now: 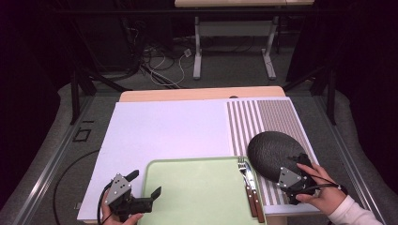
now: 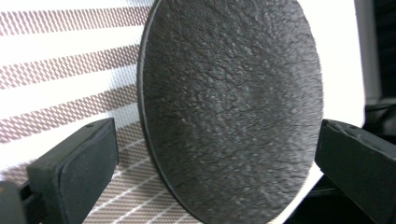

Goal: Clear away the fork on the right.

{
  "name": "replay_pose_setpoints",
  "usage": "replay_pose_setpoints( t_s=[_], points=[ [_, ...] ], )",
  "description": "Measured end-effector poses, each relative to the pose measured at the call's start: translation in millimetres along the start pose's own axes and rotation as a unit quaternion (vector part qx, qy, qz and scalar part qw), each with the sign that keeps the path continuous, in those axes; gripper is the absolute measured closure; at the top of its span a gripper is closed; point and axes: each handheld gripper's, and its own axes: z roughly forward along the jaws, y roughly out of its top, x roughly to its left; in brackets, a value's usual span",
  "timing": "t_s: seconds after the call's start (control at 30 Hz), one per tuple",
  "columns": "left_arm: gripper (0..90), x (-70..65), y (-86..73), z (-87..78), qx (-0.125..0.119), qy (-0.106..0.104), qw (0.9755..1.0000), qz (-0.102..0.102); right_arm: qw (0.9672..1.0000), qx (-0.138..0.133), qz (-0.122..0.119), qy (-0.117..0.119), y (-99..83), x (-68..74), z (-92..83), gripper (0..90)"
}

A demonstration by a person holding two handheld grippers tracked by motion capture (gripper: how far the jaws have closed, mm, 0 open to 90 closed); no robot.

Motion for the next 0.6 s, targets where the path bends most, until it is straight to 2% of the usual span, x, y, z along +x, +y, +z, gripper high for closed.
replay_pose_setpoints(
  t_s=[0.1, 0.23, 0.3, 0.33, 0.37, 0.4, 0.43, 0.47, 0.5, 0.53, 0.6],
  points=[
    [0.7, 0.0, 0.0, 0.0, 0.000, 0.000, 1.0000, 0.000, 0.9997, 0.017, -0.018, -0.007, -0.9, 0.8, -0.6, 0.0],
    [0.7, -0.1, -0.1, 0.2, 0.001, 0.000, 1.0000, 0.000, 0.9986, -0.003, -0.037, -0.038, -5.1, 3.4, 4.9, 0.0],
    [0.7, -0.1, -0.1, 0.2, 0.001, 0.000, 1.0000, 0.000, 0.9978, 0.024, -0.052, -0.033, -4.5, 3.9, 3.2, 0.0],
    [0.7, -0.1, -0.1, 0.3, 0.001, 0.000, 1.0000, -0.001, 0.9975, -0.002, -0.052, -0.048, -6.4, 5.6, 7.3, 0.0],
    [0.7, -0.1, -0.1, 0.3, 0.001, 0.000, 1.0000, 0.000, 0.9967, 0.028, -0.064, -0.040, -4.7, 5.5, 4.5, 0.0],
    [0.7, -0.2, -0.1, 0.3, 0.001, 0.000, 1.0000, 0.000, 0.9943, 0.072, -0.074, -0.030, -1.8, 5.5, 0.0, 0.0],
    [0.7, -0.2, -0.1, 0.3, 0.001, 0.000, 1.0000, 0.000, 0.9953, 0.037, -0.078, -0.045, -4.6, 7.2, 4.9, 0.0],
    [0.7, -0.2, -0.1, 0.3, 0.001, 0.000, 1.0000, 0.000, 0.9943, 0.034, -0.090, -0.047, -4.5, 7.4, 6.6, 0.0],
    [0.7, -0.2, -0.2, 0.3, 0.001, 0.000, 1.0000, 0.000, 0.9944, 0.014, -0.090, -0.053, -6.1, 8.6, 10.0, 0.0],
    [0.6, -0.2, -0.2, 0.4, 0.002, 0.000, 1.0000, 0.000, 0.9929, -0.029, -0.090, -0.073, -8.8, 10.5, 16.3, 0.0],
    [0.6, -0.1, -0.2, 0.5, 0.002, 0.000, 1.0000, 0.000, 0.9937, 0.005, -0.094, -0.061, -7.2, 10.8, 13.8, 0.0]
  ],
)
